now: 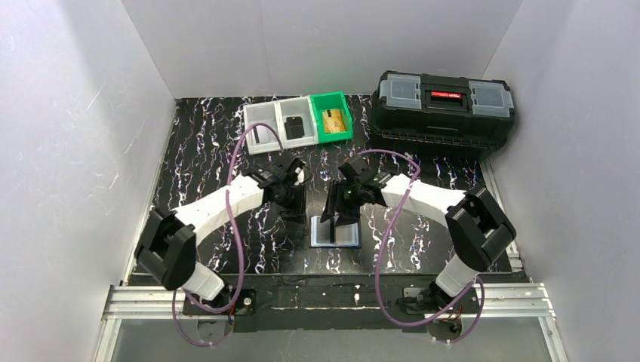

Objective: Take the credit cards out of the card holder
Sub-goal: Remove the credit card from the card holder.

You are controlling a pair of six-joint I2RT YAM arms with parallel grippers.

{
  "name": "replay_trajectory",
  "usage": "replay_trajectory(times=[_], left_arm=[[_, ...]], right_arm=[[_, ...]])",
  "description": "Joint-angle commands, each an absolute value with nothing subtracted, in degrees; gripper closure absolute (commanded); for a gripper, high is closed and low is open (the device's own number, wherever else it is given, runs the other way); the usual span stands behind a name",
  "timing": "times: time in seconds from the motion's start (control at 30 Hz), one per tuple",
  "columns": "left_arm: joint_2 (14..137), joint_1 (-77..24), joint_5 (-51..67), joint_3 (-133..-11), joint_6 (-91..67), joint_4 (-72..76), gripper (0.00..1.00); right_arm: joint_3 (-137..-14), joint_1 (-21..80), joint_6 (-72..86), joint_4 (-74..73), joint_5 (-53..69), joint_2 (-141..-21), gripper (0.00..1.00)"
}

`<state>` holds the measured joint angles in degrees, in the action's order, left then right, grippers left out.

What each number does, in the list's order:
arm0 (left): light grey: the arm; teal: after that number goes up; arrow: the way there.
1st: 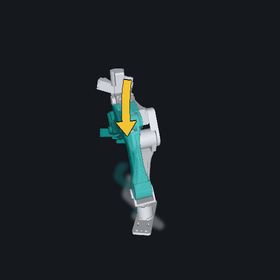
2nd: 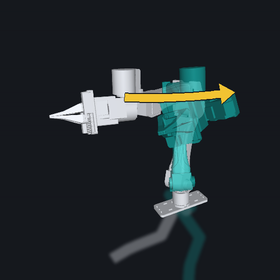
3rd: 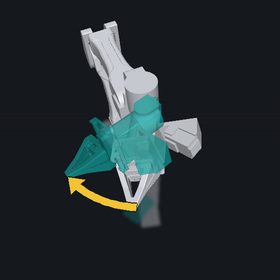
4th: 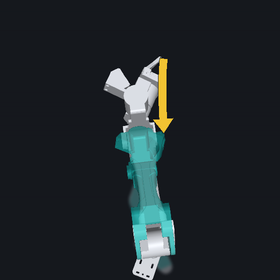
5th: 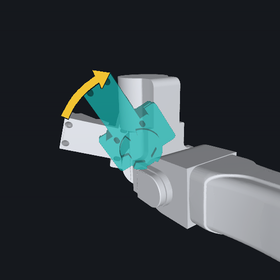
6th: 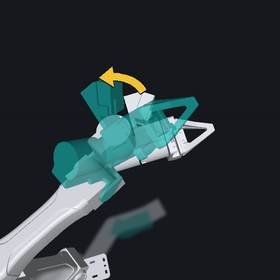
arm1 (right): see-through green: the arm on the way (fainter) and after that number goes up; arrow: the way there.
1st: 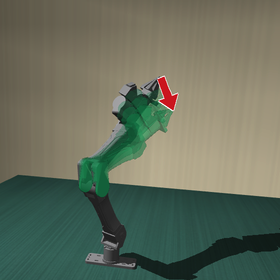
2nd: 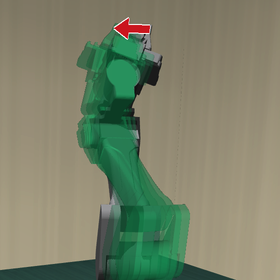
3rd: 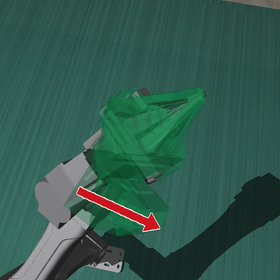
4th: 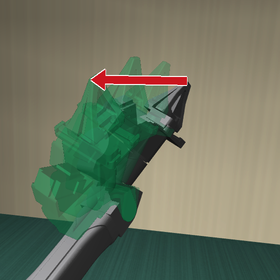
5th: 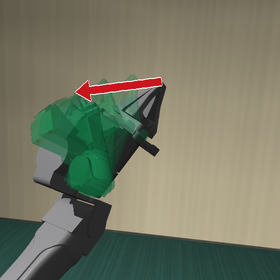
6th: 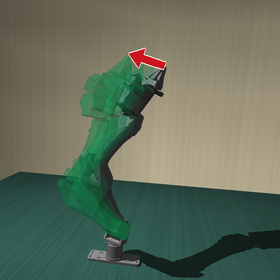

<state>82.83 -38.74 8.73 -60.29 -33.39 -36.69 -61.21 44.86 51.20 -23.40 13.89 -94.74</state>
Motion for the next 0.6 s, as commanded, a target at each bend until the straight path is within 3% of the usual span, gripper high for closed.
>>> replay_trajectory(times=[0.0, 0.2, 0.57], left_arm=[[87.16, -39.88, 11.89, -63.77, -32.44, -33.74, 0.83], [93.66, -40.67, 12.57, -65.93, -32.70, -32.05, 0.89], [99.38, -40.92, 12.82, -62.89, -32.94, -27.09, 1.00]], right_arm=[[-55.98, 42.99, 52.38, -17.77, 18.63, -92.65, 0.41], [-51.59, 41.05, 54.36, -11.71, 22.26, -93.51, 0.53], [-49.35, 40.19, 54.65, -9.38, 22.94, -95.10, 0.59]])
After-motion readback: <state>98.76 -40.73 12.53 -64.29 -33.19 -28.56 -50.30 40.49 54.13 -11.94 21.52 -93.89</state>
